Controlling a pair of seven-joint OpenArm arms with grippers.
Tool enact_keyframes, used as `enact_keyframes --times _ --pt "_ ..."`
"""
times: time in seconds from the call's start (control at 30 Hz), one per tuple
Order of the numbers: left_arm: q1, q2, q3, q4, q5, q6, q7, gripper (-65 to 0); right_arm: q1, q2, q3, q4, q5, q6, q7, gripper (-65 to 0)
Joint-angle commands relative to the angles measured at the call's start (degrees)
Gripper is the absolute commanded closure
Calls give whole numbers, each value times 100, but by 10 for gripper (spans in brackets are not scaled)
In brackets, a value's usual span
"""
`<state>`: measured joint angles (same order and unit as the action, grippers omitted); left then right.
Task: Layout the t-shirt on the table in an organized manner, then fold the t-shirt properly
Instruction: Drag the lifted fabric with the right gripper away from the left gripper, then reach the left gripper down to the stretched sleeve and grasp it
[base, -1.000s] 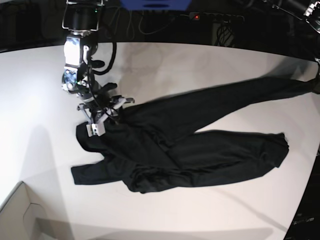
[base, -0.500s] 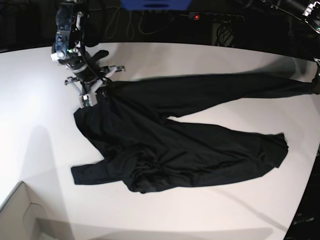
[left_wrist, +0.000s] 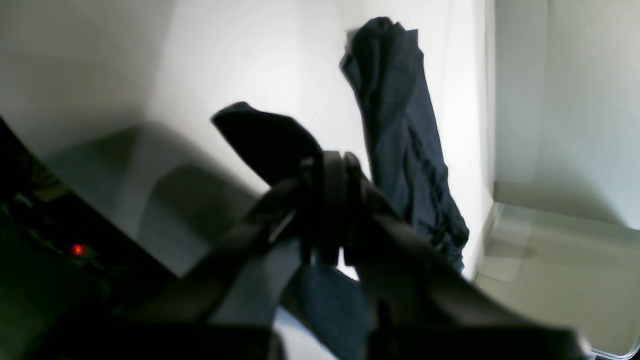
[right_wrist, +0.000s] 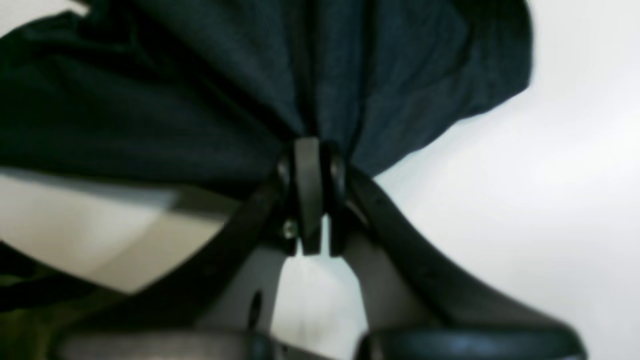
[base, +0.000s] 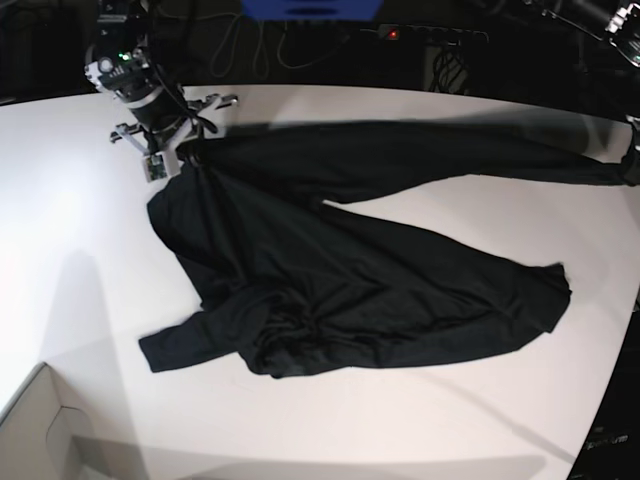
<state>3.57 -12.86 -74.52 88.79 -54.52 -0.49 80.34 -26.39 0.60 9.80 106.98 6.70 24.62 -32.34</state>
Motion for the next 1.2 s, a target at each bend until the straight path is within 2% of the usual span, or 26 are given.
enact_keyframes --times 0.0,0.23,0.97,1.03,1.13,1.17 --pt "-36 -107 -16 -110 -179 71 -34 -1 -46 15 114 102 64 13 117 0" --pt "-10 -213 2 -1068 -179 54 -34 -1 -275 15 290 102 73 21 117 0" --pt "-1 -230 2 -1068 -231 80 -34 -8 -319 -3 246 58 73 21 117 0" --pt "7 -283 2 -1060 -240 54 -34 -47 -319 -3 246 58 73 21 117 0" --pt "7 -362 -34 -1060 -249 45 -34 -153 -319 -3 246 58 73 21 117 0" --pt "-10 -362 -42 -1060 -266 36 -34 -148 -319 -3 246 58 73 21 117 0"
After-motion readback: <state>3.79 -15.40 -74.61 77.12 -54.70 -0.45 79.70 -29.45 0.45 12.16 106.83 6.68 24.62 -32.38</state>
